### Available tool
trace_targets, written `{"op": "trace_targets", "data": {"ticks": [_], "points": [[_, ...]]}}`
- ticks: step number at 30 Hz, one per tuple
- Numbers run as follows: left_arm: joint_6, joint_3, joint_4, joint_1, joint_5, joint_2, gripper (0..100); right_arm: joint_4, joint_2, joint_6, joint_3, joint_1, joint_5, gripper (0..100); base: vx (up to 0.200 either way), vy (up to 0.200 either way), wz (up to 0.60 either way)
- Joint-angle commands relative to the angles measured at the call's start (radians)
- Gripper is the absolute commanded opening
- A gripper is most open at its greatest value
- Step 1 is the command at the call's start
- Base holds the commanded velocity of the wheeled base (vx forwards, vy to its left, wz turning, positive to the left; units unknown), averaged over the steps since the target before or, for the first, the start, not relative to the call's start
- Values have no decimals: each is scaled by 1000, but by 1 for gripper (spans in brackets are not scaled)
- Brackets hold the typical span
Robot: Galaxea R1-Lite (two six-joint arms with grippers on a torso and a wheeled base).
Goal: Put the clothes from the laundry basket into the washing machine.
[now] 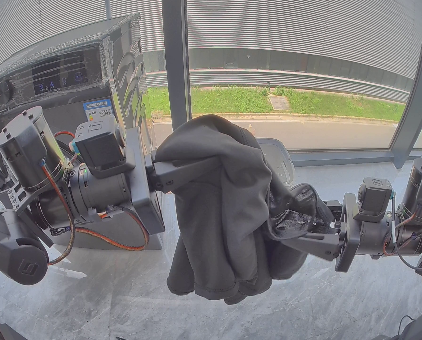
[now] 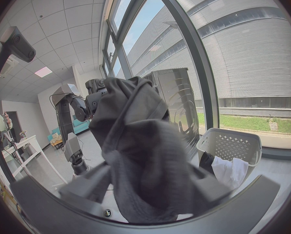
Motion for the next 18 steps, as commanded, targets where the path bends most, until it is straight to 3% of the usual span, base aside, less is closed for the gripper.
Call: {"op": "trace_targets", "data": {"ticks": [1, 6, 12, 15, 18], "points": [[-1, -3, 0, 0, 1, -1, 0, 0, -6, -2, 39, -1, 0, 100, 0, 0, 0], [-1, -1, 0, 0, 1, -2, 0, 0, -6, -4, 60, 1, -1, 100, 0, 0, 0], [-1, -5, 1, 2, 5, 8, 0, 2, 12, -2, 112, -36, -55, 100, 0, 0, 0], [-1, -5, 0, 2, 11, 7, 0, 2, 9, -4, 160, -53, -57, 100, 0, 0, 0], [-1, -3, 0, 2, 11, 7, 0, 0, 17, -7, 146, -39, -54, 100, 0, 0, 0]]}}
